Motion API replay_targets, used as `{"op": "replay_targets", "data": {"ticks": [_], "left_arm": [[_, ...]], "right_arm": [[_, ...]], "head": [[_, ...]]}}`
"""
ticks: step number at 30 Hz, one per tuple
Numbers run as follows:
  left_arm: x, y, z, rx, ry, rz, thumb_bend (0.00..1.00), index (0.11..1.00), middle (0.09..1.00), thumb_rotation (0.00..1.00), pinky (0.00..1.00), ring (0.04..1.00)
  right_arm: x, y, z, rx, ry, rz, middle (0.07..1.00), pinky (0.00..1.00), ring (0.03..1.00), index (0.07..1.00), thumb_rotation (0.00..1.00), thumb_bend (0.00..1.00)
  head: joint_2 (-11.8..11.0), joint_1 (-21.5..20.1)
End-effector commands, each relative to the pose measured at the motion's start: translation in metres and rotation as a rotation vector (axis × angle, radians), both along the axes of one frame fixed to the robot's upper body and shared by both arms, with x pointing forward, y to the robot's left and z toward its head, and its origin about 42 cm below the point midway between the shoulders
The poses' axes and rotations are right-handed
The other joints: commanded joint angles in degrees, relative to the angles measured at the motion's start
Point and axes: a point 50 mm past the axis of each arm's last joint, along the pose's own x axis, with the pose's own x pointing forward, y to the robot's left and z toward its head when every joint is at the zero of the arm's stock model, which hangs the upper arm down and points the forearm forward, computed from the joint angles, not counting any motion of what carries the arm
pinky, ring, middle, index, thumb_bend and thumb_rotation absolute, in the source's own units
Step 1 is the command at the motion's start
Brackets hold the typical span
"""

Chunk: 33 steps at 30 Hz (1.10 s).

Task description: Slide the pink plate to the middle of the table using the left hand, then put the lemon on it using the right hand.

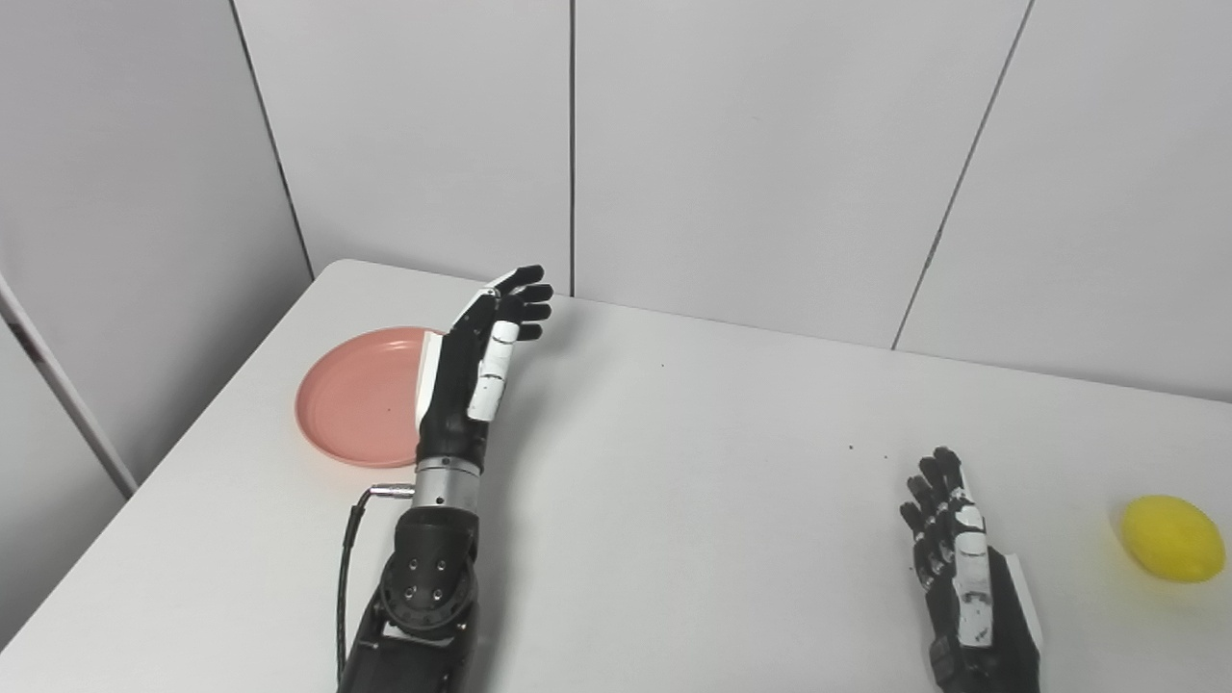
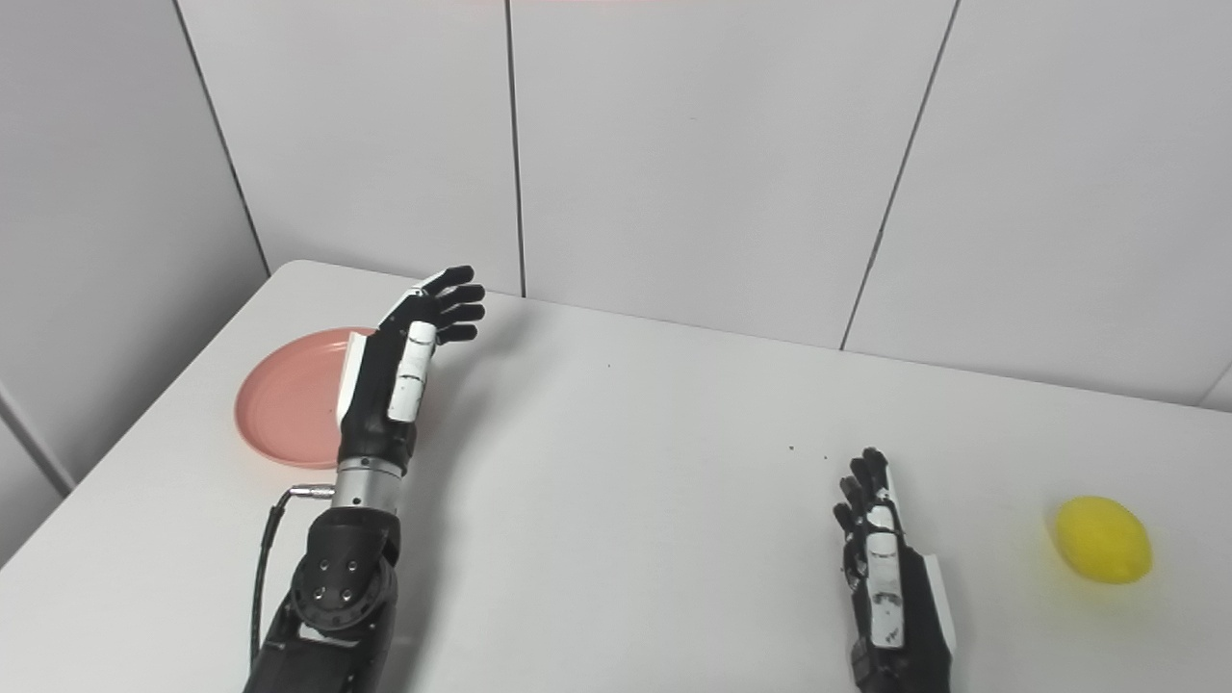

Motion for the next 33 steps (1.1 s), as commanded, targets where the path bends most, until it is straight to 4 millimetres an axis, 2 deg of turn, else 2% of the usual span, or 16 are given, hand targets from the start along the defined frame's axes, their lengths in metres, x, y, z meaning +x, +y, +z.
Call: {"op": "replay_targets", "data": {"ticks": [1,7,11,14,18,30,33], "left_arm": [[0.008,0.006,0.028,0.008,-0.093,0.007,0.78,0.709,0.727,1.0,0.69,0.712],[0.01,0.027,0.034,0.025,-0.123,0.062,0.77,0.713,0.734,1.0,0.71,0.714],[0.013,0.05,0.039,-0.004,-0.114,0.093,0.78,0.717,0.729,1.0,0.72,0.717],[0.013,0.062,0.041,-0.015,-0.103,0.111,0.78,0.722,0.736,1.0,0.77,0.736],[0.013,0.08,0.041,0.024,-0.107,0.162,0.78,0.721,0.737,1.0,0.71,0.724],[0.009,0.101,0.041,0.026,-0.096,0.232,0.77,0.714,0.727,1.0,0.66,0.7],[0.009,0.106,0.04,0.039,-0.087,0.252,0.76,0.734,0.749,1.0,0.68,0.723]], "right_arm": [[0.004,-0.002,0.01,-0.005,-0.087,-0.006,1.0,1.0,1.0,1.0,1.0,0.65],[0.003,-0.004,0.011,-0.007,-0.083,-0.01,1.0,1.0,1.0,1.0,1.0,0.64],[0.002,-0.006,0.011,-0.004,-0.08,0.0,1.0,1.0,1.0,1.0,1.0,0.64],[0.001,-0.007,0.011,-0.01,-0.081,-0.002,1.0,1.0,1.0,1.0,1.0,0.63],[-0.001,-0.009,0.012,-0.018,-0.082,0.0,1.0,1.0,1.0,1.0,1.0,0.64],[-0.005,-0.013,0.015,-0.022,-0.089,0.001,1.0,1.0,1.0,1.0,1.0,0.64],[-0.005,-0.014,0.015,-0.019,-0.098,0.006,1.0,1.0,1.0,1.0,1.0,0.64]], "head": [[-0.7,1.23],[-1.07,2.2],[-1.23,2.36],[-1.49,2.81],[-1.77,3.49],[-2.62,5.42],[-2.65,5.63]]}}
